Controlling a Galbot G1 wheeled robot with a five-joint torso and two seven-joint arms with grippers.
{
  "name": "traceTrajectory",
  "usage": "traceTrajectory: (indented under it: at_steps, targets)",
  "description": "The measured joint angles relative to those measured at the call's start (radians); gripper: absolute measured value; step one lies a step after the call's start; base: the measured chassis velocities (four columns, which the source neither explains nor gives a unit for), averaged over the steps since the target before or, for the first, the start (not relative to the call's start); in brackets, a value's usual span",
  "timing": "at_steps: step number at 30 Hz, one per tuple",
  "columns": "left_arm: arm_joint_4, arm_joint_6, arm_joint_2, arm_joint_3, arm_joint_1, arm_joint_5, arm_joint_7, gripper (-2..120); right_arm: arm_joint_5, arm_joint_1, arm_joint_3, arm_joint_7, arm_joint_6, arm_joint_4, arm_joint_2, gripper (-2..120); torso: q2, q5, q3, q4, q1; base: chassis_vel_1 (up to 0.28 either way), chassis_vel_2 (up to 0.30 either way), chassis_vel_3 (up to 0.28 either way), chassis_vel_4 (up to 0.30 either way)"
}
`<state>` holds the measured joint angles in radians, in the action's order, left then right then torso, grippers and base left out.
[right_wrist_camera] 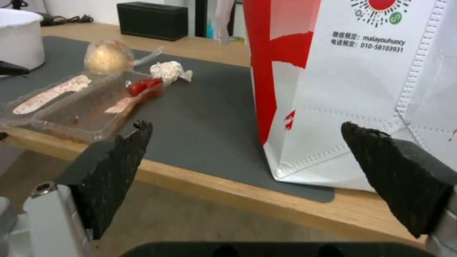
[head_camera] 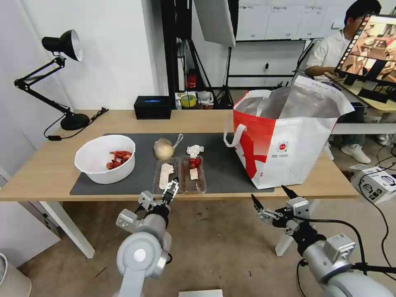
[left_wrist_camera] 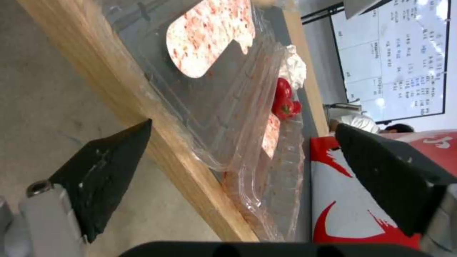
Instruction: Pick up the trash from the table and place it into the takeout bag.
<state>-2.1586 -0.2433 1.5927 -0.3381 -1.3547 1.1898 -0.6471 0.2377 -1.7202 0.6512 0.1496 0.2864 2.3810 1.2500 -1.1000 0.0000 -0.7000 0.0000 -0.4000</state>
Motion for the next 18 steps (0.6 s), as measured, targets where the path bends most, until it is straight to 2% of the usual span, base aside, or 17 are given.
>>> traceTrajectory:
  at_steps: [18]
  targets:
    - [-0.028,0.002,0.0,-0.011,-0.015,0.022,0.0,100,-0.009,-0.005,-0.007,0.0,-0.002,-0.001,0.007,100,0.0,0.0,0.0,0.0,0.0,0.0,0.0,0.0,0.0]
